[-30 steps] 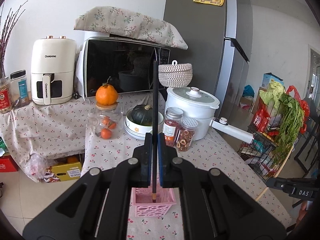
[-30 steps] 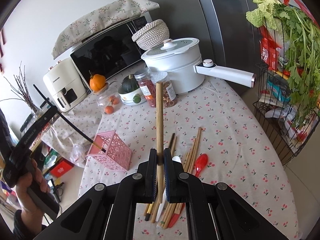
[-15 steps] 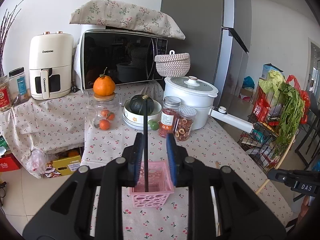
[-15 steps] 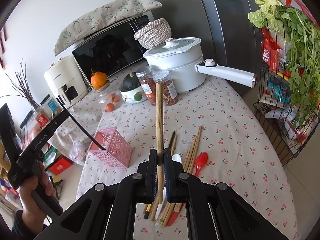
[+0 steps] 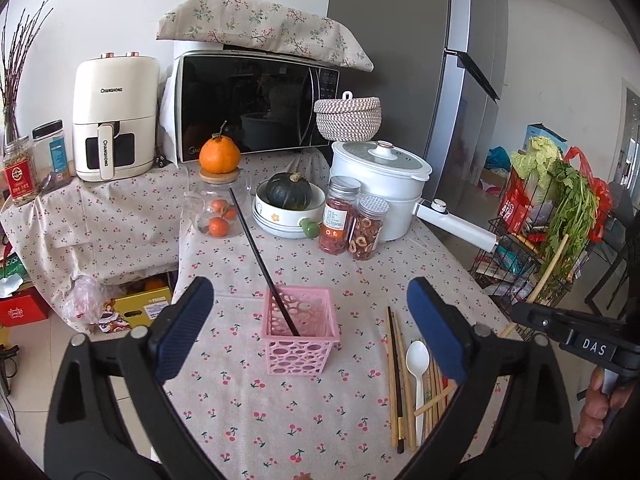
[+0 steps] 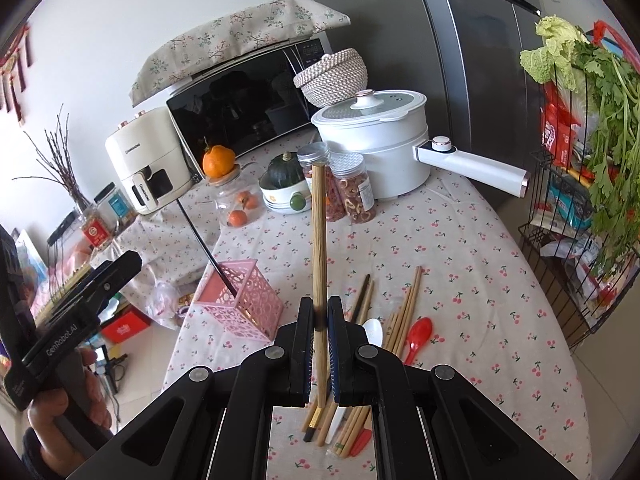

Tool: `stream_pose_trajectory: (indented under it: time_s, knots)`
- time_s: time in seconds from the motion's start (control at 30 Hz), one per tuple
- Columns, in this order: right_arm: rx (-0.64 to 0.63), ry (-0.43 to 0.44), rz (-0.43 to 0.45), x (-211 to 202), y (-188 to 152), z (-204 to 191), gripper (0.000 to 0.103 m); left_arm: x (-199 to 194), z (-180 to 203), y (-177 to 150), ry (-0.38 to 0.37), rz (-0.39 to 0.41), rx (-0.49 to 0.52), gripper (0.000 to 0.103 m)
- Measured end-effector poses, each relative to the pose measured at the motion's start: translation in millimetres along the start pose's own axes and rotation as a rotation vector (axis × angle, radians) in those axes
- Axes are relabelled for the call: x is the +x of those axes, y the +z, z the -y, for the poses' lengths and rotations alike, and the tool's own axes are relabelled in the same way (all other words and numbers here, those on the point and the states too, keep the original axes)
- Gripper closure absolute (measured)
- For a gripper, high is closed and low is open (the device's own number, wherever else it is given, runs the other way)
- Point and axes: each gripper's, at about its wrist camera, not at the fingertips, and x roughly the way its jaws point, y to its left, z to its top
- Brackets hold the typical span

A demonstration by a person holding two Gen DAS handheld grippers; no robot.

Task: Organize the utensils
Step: 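Carry the wooden chopstick into the pink holder and open the right gripper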

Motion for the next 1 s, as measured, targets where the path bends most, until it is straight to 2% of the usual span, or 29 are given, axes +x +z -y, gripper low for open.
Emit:
stream_pose_trajectory:
  time_s: [0.07, 0.2, 0.43, 0.67, 0.87, 1.0]
  knots:
    - [-0.011, 0.001, 0.008, -1, 2, -6, 0.096, -3, -3, -2, 0.006, -0.02, -0.004, 0.001]
    - [-0.023, 0.004, 0.032, -4, 9, -16, 0.096, 0, -13, -9, 0.01, -0.116, -0.012, 0.001]
    - [-0.042, 0.028, 0.09, -11, 27, -38, 0.096, -1, -40, -18, 0.08, -0.197, -0.057, 0.001]
    - [-0.084, 0.084, 0.173, -8, 52, -76, 0.096, -3, -49, -21, 0.155, -0.217, 0.002, 0.001]
    - [-0.136, 0.116, 0.233, 4, 68, -106, 0.096, -2, -53, -23, 0.142, -0.232, 0.01, 0.001]
    - [-0.156, 0.118, 0.233, 26, 70, -114, 0.096, 1, -53, -25, 0.139, -0.247, 0.012, 0.001]
